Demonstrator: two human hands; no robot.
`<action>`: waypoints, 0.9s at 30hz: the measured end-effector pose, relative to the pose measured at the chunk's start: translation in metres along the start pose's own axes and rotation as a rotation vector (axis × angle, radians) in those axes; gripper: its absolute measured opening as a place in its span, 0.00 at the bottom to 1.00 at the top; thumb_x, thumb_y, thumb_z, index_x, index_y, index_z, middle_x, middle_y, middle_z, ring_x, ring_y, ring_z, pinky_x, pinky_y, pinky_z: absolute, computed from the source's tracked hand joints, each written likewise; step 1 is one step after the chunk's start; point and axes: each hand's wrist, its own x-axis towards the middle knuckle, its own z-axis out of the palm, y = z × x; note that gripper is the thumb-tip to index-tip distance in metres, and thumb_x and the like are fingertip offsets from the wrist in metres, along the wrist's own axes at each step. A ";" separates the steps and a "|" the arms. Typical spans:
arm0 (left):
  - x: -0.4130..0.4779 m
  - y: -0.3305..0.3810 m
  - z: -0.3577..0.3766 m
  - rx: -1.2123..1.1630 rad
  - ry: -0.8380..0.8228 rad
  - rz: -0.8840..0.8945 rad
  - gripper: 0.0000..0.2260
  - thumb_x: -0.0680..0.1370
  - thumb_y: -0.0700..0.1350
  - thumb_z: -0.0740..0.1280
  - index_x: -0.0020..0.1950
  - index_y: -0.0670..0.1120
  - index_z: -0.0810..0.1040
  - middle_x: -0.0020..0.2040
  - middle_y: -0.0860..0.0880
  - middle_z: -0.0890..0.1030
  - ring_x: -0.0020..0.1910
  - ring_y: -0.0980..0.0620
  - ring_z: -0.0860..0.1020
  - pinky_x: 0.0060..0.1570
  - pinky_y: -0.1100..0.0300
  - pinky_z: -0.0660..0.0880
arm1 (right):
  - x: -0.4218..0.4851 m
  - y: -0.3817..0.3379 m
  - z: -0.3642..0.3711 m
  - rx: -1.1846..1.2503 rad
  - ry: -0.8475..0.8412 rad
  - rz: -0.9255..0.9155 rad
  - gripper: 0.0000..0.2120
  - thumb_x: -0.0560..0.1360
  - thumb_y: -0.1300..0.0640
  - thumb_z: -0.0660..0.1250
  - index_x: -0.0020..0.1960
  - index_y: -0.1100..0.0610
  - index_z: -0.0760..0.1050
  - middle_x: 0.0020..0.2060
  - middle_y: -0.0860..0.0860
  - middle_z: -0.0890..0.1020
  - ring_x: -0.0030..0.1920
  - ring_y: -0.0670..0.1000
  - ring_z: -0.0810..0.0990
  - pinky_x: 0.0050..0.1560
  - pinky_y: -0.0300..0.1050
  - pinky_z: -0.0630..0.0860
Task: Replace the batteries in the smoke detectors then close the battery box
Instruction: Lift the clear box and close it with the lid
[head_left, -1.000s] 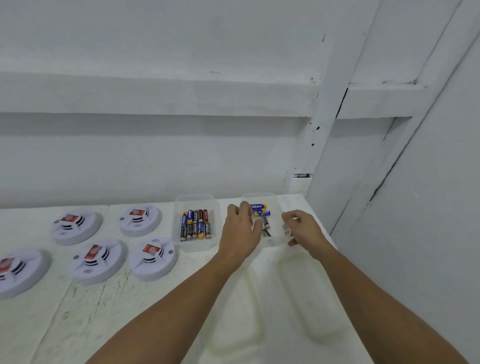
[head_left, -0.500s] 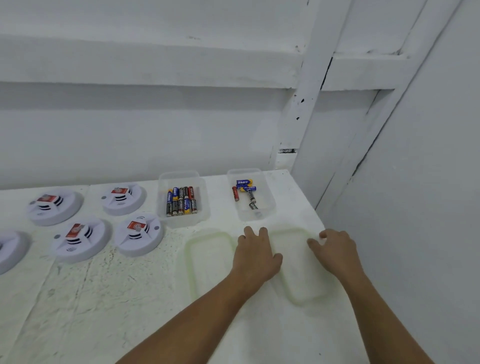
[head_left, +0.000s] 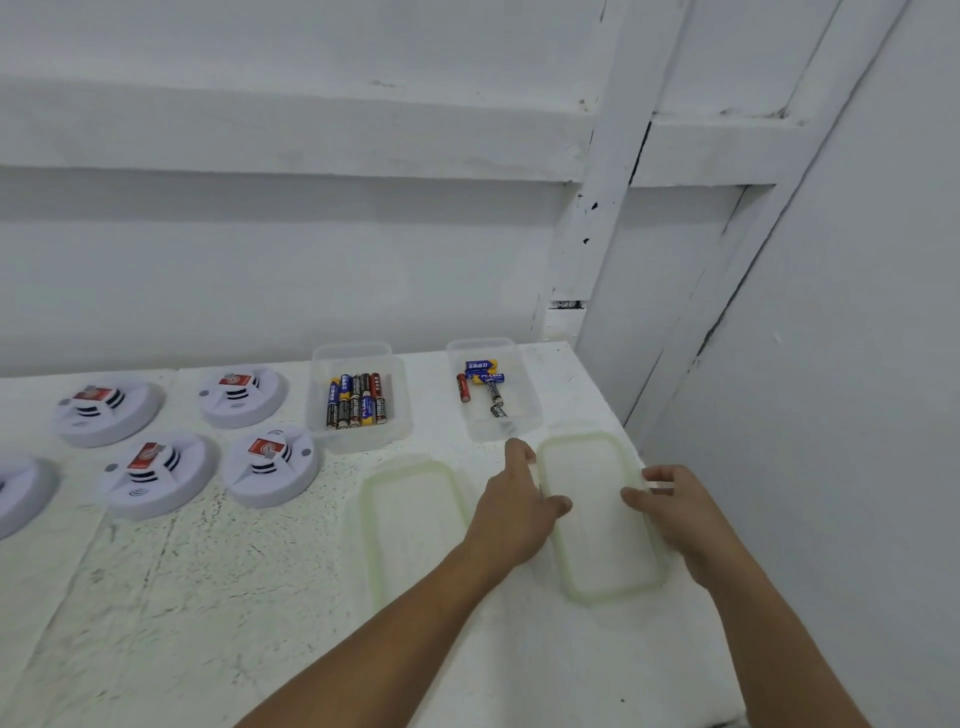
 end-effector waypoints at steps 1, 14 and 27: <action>-0.002 0.001 -0.002 -0.081 0.005 0.017 0.19 0.75 0.45 0.69 0.56 0.50 0.60 0.37 0.50 0.74 0.37 0.49 0.76 0.40 0.52 0.74 | 0.001 -0.003 -0.004 0.085 -0.037 0.004 0.18 0.73 0.60 0.71 0.60 0.58 0.68 0.52 0.57 0.77 0.44 0.54 0.77 0.41 0.46 0.71; 0.050 0.013 -0.090 -0.624 0.302 -0.072 0.17 0.70 0.33 0.73 0.56 0.40 0.74 0.44 0.42 0.78 0.36 0.48 0.78 0.34 0.58 0.77 | 0.051 -0.104 0.039 0.257 -0.166 -0.253 0.09 0.70 0.63 0.74 0.47 0.62 0.75 0.36 0.57 0.79 0.30 0.52 0.76 0.29 0.42 0.76; 0.128 0.010 -0.135 -0.342 0.203 -0.311 0.23 0.71 0.38 0.75 0.61 0.42 0.67 0.54 0.40 0.75 0.36 0.49 0.74 0.34 0.57 0.75 | 0.119 -0.147 0.093 -0.031 -0.193 -0.224 0.13 0.69 0.58 0.76 0.40 0.60 0.71 0.35 0.58 0.76 0.34 0.55 0.76 0.35 0.46 0.75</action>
